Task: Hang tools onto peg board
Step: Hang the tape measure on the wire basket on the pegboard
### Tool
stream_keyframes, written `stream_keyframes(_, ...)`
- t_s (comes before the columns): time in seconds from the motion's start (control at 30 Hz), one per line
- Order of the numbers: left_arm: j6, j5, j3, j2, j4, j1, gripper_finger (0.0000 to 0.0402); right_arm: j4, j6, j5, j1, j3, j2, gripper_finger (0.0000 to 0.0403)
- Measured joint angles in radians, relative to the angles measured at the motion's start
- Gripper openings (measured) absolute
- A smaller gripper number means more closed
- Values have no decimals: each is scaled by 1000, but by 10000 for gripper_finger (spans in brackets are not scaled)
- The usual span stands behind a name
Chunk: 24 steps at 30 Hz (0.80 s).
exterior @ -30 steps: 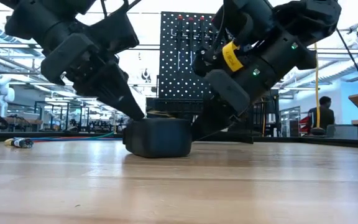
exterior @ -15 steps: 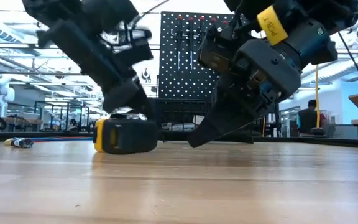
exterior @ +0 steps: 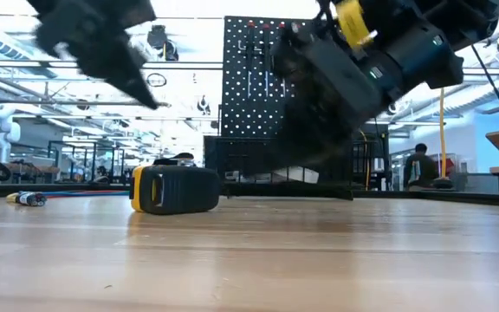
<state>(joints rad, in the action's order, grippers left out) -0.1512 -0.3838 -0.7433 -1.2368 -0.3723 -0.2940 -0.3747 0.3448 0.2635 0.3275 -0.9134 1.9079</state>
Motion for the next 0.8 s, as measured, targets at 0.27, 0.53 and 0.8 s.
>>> stream_keyframes(0.27,-210,4,218,5,112,-29,95,-183,-18,48,-26,-12,74,0)
stream_keyframes(0.53,-210,-46,331,-56,367,18,95,-168,-13,-3,-96,-87,196,0)
stream_keyframes(0.8,-235,8,330,-160,494,37,95,-120,-16,-16,-136,-126,214,0)
